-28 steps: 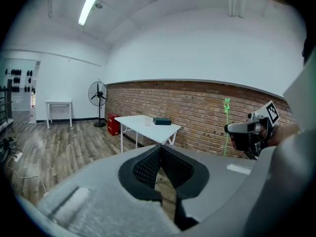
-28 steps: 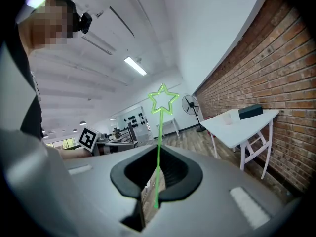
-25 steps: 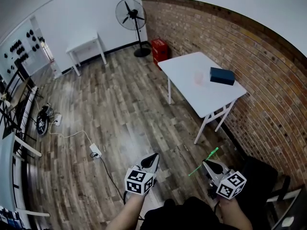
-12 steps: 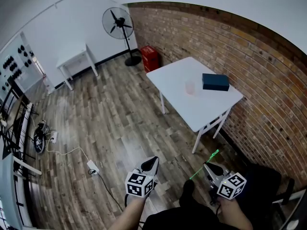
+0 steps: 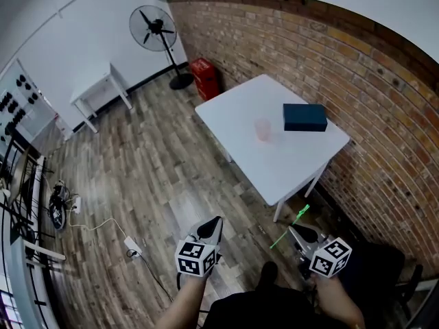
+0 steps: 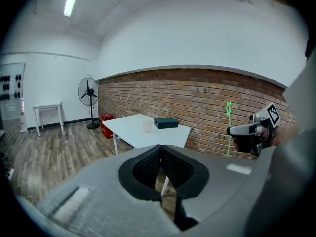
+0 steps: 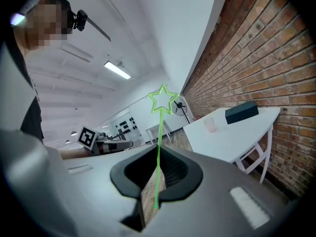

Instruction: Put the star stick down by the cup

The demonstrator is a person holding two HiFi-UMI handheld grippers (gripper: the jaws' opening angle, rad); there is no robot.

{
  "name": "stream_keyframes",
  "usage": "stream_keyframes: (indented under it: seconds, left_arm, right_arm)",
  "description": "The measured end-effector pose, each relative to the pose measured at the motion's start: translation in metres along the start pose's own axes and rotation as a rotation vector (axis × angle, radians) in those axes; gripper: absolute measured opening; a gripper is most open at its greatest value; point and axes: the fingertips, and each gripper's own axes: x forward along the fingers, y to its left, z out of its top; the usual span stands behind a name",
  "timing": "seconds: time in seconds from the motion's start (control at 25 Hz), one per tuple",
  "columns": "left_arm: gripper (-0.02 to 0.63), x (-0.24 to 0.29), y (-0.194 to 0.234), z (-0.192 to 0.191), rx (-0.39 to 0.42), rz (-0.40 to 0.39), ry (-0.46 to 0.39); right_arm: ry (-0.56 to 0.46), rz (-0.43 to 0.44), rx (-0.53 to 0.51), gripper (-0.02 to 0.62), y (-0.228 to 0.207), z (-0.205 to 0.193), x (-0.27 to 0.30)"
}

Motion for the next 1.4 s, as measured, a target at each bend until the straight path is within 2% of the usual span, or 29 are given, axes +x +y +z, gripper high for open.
stream_keyframes:
  seconds: [0.28,0.44,0.64,0.84,1.08,1.4]
  left_arm:
    - [0.006,0.041,0.016,0.042,0.012,0.057,-0.055]
    - [0.005,0.055,0.026,0.063,0.037,0.062,-0.074]
    - [0.006,0.093,0.046,0.085,0.047,0.052,-0.094]
    - [0.006,0.146,0.085,0.105,0.028,0.032,-0.102]
    - [0.005,0.209,0.128,0.147,0.039,-0.004,-0.123]
    - [0.006,0.255,0.194,0.176,0.045,-0.030,-0.115]
  right_arm:
    - [-0.014,-0.001,-0.016,0.017,-0.055,0.032,0.014]
    - [-0.048,0.004,-0.025,0.017,-0.063,0.059,0.029]
    - [-0.037,-0.004,-0.031,0.017,-0.087,0.070,0.058]
    - [-0.024,-0.050,-0.038,0.017,-0.121,0.085,0.091]
    - [-0.008,-0.101,-0.050,0.017,-0.165,0.120,0.143]
    - [0.030,-0.070,-0.071,0.017,-0.170,0.146,0.237]
